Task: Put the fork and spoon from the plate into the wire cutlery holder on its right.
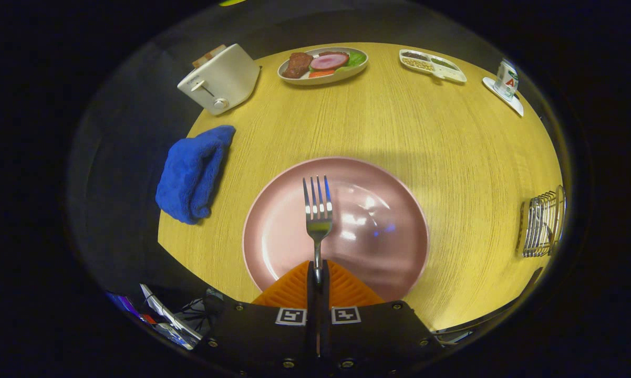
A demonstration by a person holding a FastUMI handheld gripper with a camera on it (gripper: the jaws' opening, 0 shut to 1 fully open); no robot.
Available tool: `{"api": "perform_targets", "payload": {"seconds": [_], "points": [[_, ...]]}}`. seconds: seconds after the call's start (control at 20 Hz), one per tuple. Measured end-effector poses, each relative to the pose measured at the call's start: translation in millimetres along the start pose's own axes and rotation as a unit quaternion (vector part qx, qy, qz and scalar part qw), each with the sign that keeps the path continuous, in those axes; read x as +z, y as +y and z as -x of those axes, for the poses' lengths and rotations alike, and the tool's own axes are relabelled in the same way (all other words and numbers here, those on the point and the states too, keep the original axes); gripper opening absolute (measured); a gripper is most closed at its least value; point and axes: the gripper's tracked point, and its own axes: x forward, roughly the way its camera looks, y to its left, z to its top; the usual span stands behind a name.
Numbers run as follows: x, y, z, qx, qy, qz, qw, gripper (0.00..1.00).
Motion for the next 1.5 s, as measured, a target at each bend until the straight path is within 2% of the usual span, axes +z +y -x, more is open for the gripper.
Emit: {"api": "perform_targets", "payload": {"seconds": [0.35, 0.6, 1.15, 1.5], "points": [[14, -37, 31, -0.012, -0.038, -0.064, 0.997, 0.03], [21, -78, 58, -0.023, -0.069, -0.124, 0.990, 0.03], [21, -179, 117, -0.053, -0.139, -0.252, 0.956, 0.03], [2, -213, 136, -0.060, -0.158, -0.308, 0.936, 0.03]]}}
